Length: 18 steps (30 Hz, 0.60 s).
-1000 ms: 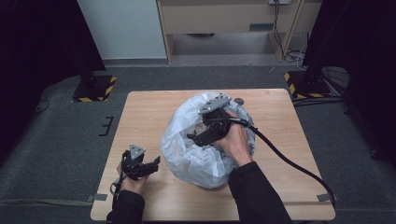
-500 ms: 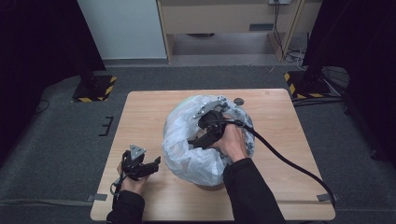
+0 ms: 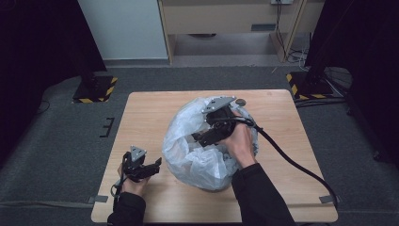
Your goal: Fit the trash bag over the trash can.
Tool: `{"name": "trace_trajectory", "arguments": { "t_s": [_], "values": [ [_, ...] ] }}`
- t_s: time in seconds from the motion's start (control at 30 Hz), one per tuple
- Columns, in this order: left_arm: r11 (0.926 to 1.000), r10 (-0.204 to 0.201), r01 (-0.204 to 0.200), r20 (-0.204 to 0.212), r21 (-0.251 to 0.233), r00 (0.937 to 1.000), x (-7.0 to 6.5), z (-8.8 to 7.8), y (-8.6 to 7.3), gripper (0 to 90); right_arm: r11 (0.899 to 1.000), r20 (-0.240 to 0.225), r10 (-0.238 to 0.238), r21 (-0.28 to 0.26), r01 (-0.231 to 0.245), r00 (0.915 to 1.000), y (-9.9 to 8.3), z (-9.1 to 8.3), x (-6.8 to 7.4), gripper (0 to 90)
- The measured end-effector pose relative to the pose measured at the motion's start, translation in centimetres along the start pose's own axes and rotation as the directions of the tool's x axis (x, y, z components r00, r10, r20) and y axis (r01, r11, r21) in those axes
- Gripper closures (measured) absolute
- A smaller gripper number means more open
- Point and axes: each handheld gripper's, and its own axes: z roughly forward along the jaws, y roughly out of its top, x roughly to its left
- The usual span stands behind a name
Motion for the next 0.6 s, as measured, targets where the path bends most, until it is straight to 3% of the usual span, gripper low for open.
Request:
{"name": "trace_trajectory", "arguments": {
  "t_s": [0.13, 0.27, 0.43, 0.6],
  "values": [
    [1.0000, -0.003, 0.003, -0.001, -0.002, 1.0000, 0.0, 0.0, 0.0, 25.8, 0.997, 0.014, 0.013, -0.076, -0.012, 0.9998, 0.4, -1.4, -0.2, 8.0],
    [1.0000, -0.004, 0.004, -0.001, -0.002, 1.0000, 0.0, 0.0, 0.0, 25.9, 0.987, 0.042, 0.026, -0.162, -0.019, 0.9988, 0.7, -2.3, -0.3, 7.9],
    [1.0000, -0.004, 0.004, -0.001, -0.003, 1.0000, 0.1, 0.0, 0.0, 25.9, 0.975, 0.088, 0.028, -0.224, -0.008, 0.9957, 0.9, -2.9, -0.5, 8.1],
    [1.0000, -0.003, 0.003, -0.001, -0.002, 1.0000, 0.0, 0.0, 0.0, 25.8, 0.963, 0.075, 0.040, -0.268, -0.018, 0.9964, 1.1, -3.5, -0.4, 8.5]
  ]
}}
